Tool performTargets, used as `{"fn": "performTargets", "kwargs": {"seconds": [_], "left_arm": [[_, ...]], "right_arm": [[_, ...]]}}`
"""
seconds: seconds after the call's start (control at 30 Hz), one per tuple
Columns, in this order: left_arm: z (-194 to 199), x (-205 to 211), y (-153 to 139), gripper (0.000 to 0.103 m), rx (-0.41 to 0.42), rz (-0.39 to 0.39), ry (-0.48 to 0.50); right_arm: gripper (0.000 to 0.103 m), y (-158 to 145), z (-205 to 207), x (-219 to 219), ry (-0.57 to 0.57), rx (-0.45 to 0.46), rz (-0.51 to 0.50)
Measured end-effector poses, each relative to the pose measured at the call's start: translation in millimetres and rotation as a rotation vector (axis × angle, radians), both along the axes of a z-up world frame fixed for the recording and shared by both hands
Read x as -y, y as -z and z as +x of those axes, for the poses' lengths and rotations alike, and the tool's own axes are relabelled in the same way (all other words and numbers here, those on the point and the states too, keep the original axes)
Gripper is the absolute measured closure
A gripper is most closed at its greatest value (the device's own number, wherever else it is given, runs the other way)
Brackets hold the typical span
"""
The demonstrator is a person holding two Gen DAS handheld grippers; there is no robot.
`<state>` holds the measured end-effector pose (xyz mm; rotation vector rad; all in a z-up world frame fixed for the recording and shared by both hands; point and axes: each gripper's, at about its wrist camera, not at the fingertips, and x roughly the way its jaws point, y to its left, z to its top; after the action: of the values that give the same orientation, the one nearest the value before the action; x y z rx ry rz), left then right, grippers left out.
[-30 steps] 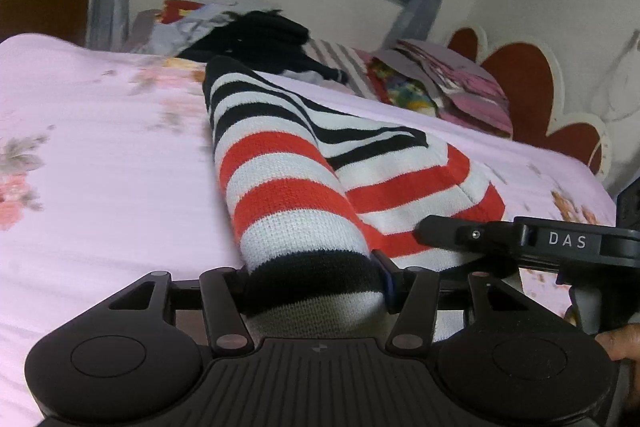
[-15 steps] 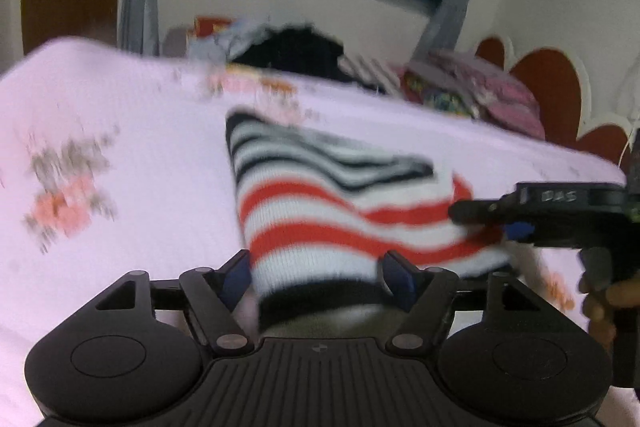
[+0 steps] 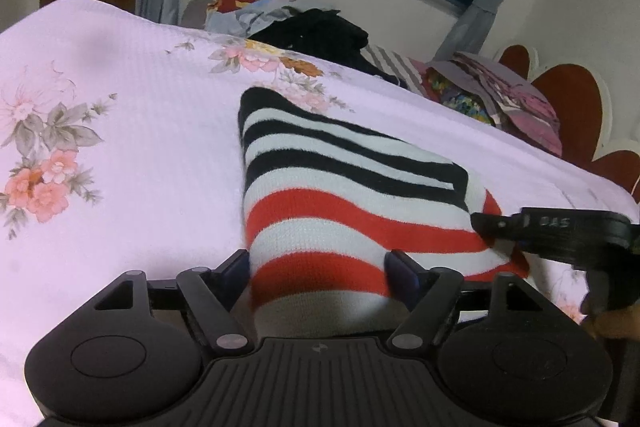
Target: Fold small clothes
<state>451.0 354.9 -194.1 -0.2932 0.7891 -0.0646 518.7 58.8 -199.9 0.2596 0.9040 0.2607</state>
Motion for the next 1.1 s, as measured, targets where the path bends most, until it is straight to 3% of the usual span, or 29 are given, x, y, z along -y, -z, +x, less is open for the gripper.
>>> {"fn": "performTargets", "kwargs": {"seconds": [0.07,0.13,0.3,0.47,0.53,0.6,0.83,0.97,1.1], "left_arm": [[-7.8,2.6,-9.0,0.029,0.023,0.029,0.004],[-17.5,3.8,-16.8,0.029,0.039,0.044,0.019],[-51.0,4.7,-33.2,0.029,0.066,0.054,0.061],[-77.4,8.0,-22.6,0.029,0.018,0.052,0.083],[-79.6,9.4,-13.1,0.029,-0.006,0.055,0.086],[-79.5,7.4,-9.5,0.029,-0.02,0.031,0.068],[-88.2,14.6,-19.9,0.028,-0.04,0.079,0.071],[-93.5,19.4,-21.2,0.028,-0.039,0.1,0.087],[-92.6,21.1,-18.3,0.019,-0.057,0.096,0.096]], "right_arm": [[0.074,-11.3,-8.2,-1.0,-0.007,0.035,-0.027],[0.069,-21.5,-18.9,4.2,-0.008,0.04,0.015],[0.066,-40.4,-60.3,7.8,-0.07,0.067,0.043],[0.067,-32.1,-93.6,10.8,-0.082,0.042,0.014],[0.067,-19.8,-95.6,11.6,-0.065,0.014,-0.04],[0.067,-13.7,-93.2,11.9,-0.05,-0.004,-0.028],[0.066,-39.5,-123.3,10.2,-0.058,0.036,-0.003],[0.063,-37.1,-142.5,14.8,-0.043,0.038,-0.032],[0.061,-18.5,-144.5,15.4,-0.018,-0.019,-0.083]]}}
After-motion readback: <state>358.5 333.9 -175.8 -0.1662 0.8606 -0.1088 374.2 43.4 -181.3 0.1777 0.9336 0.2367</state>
